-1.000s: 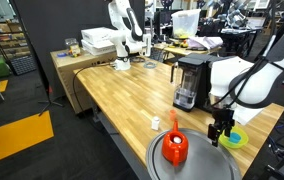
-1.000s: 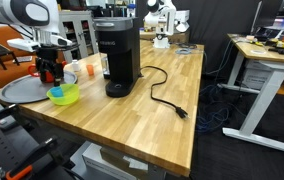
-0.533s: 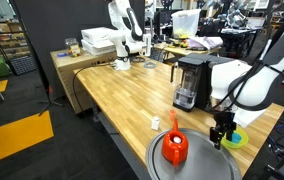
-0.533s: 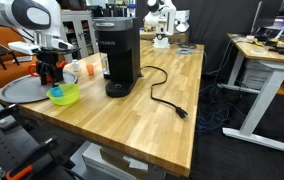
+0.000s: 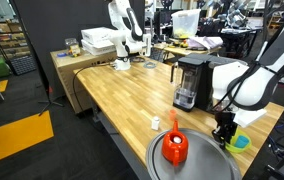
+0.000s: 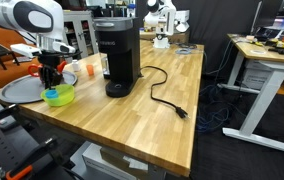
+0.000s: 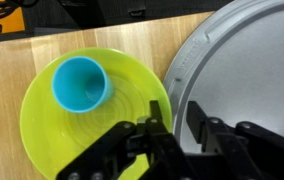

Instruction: Put the blue cup in the yellow bowl then put the yellow bowl on the gray plate

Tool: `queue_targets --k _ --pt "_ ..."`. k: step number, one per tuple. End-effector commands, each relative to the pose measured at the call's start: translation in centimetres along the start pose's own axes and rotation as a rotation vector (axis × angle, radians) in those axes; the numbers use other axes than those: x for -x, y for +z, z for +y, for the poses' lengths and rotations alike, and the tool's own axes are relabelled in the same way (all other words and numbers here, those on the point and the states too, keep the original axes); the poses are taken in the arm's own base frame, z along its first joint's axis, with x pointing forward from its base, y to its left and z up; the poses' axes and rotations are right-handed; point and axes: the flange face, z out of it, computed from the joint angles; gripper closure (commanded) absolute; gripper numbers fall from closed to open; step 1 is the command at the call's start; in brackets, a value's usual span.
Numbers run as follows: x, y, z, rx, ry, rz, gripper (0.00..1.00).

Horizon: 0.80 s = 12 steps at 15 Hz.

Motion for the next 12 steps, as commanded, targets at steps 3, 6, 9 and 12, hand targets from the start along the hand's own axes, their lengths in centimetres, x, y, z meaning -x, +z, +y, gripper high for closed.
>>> queue_targets --k 3,6,9,12 --pt "0.1 -0.5 0.9 -0.025 0.007 -0.005 1.00" --pt "0.4 -0.8 1.2 -0.025 0.014 -0.001 0.99" --pt "0.9 -1.2 1.3 -0.010 0.010 0.005 0.99" --pt "1.6 -2.1 1.3 0.000 0.006 0.014 0.99"
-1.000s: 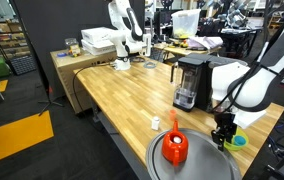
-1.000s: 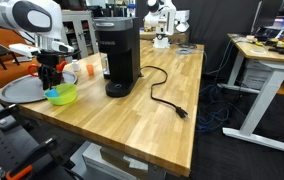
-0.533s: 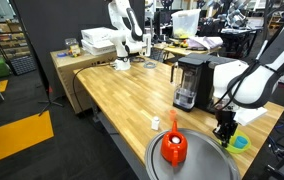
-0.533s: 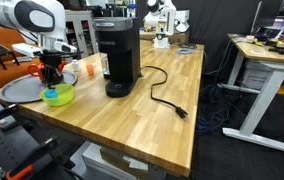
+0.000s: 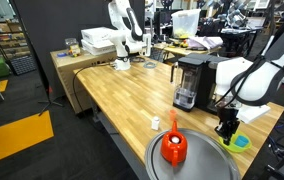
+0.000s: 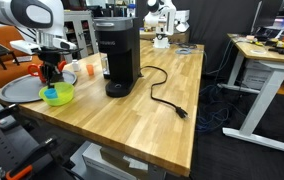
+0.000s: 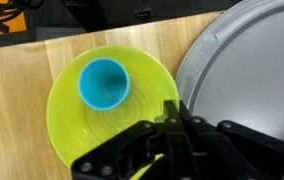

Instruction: Put the blue cup in the yellow bowl then put the yellow bowl on the gray plate

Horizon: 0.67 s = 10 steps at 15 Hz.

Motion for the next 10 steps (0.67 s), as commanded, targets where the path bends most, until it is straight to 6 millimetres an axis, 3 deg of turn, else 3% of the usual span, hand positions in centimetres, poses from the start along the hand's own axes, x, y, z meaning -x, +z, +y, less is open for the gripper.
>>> queue_targets --k 1,10 --pt "1.3 -1.1 0.2 0.010 -0.018 0.001 0.99" --pt "3.7 -2.7 -2.4 0.039 -0.113 0.020 0.99"
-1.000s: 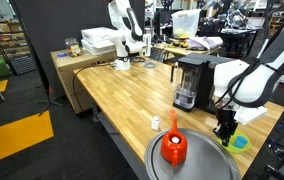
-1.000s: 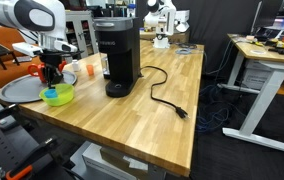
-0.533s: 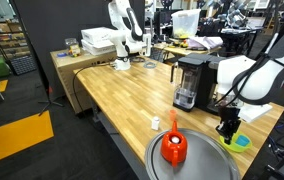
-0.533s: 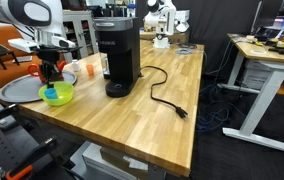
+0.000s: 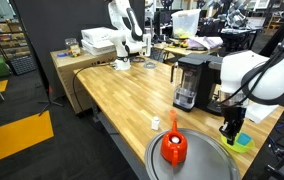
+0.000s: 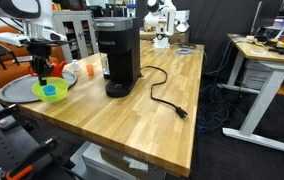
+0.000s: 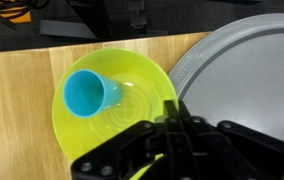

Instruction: Put the blue cup in the yellow bowl then put the yellow bowl on the gray plate

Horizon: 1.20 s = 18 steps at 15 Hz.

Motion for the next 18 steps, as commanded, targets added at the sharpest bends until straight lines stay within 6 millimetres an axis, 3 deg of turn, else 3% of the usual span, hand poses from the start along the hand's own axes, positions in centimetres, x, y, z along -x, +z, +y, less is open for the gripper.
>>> queue_targets --k 1,18 --pt "1.1 -0.4 -1.2 0.015 -0.065 -0.011 0.99" --pt "2.0 -1.6 -12.7 0.144 -0.466 -0.015 0.99"
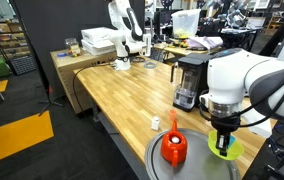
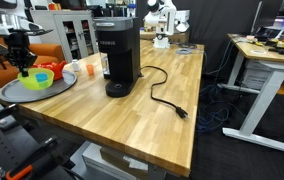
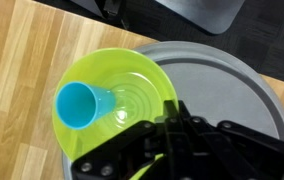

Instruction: Put the blue cup in the yellow bowl then put the yellow bowl on the gray plate

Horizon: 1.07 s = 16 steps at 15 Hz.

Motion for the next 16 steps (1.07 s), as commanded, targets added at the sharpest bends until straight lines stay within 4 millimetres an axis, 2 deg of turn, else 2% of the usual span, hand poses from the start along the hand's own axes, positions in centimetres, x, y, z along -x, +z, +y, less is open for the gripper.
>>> queue_targets --k 1,5,9,16 --pt "-1.2 -0.1 -2.0 0.030 -0.108 -0.032 0.99" --pt "-2.3 0.3 -4.6 0.043 -0.189 -0.037 0.99" --pt "-3.0 0.8 -6.3 0.038 -0.237 -0.039 0.99" --pt "-2.7 1.6 -7.5 0.027 -0.294 -0.051 0.99"
